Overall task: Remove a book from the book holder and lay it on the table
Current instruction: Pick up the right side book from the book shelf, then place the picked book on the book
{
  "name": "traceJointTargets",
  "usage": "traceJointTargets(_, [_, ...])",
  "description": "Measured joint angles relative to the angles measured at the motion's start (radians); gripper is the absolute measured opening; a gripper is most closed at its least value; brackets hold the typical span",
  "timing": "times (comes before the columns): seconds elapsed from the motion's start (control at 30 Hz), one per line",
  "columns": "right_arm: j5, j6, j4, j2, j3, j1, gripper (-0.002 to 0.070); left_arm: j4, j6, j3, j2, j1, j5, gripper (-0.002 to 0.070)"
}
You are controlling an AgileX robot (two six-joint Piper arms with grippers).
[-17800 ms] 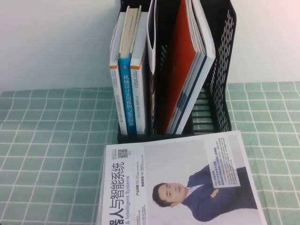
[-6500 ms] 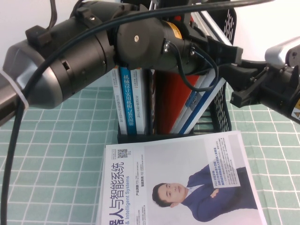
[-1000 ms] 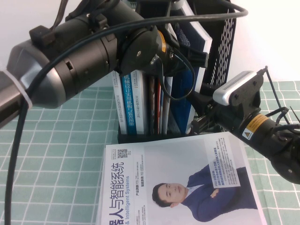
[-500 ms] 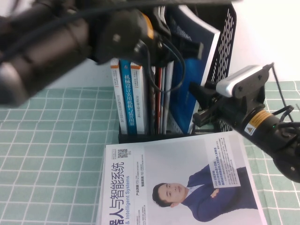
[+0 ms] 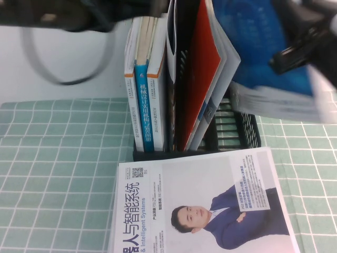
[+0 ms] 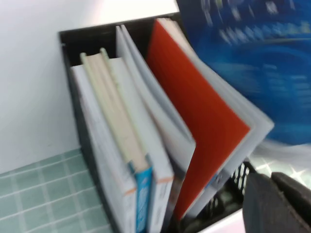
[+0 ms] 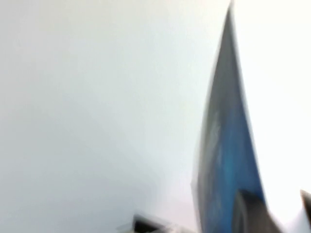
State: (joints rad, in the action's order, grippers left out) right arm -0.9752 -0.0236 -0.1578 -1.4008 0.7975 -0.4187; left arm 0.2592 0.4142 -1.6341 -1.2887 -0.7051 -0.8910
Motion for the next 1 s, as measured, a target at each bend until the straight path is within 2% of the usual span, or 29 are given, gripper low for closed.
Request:
traceJointTargets(0.2, [0.306, 0.1, -0.122, 0.252, -0.004, 0.0, 0.013, -0.01, -0.074, 0.0, 0.132, 0.0, -0.124, -0.0001])
traceJointTargets(0.37, [0.463, 0.01, -0.426, 0.373, -0.004, 0.0, 0.013, -0.017, -0.106, 0.0, 0.219, 0.0, -0.188, -0.0001])
traceJointTargets(0.53, [0.437, -0.258, -0.817, 0.422, -0.004, 0.0, 0.013, -0.034, -0.123, 0.0, 0.294, 0.0, -0.229, -0.0001])
traceJointTargets(0.7, [0.33, -0.436, -1.147, 0.417, -0.004, 0.0, 0.013, -0.056, -0.124, 0.0, 0.342, 0.0, -0.26, -0.0001])
traceJointTargets(0.83, [0.237, -0.519, -1.271, 0.41, -0.004, 0.0, 0.013, -0.082, -0.136, 0.0, 0.369, 0.0, -0.277, -0.0001])
traceJointTargets(1.0, [0.164, -0.586, -1.345, 0.41, -0.004, 0.0, 0.013, -0.09, -0.141, 0.005, 0.389, 0.0, -0.298, -0.0001])
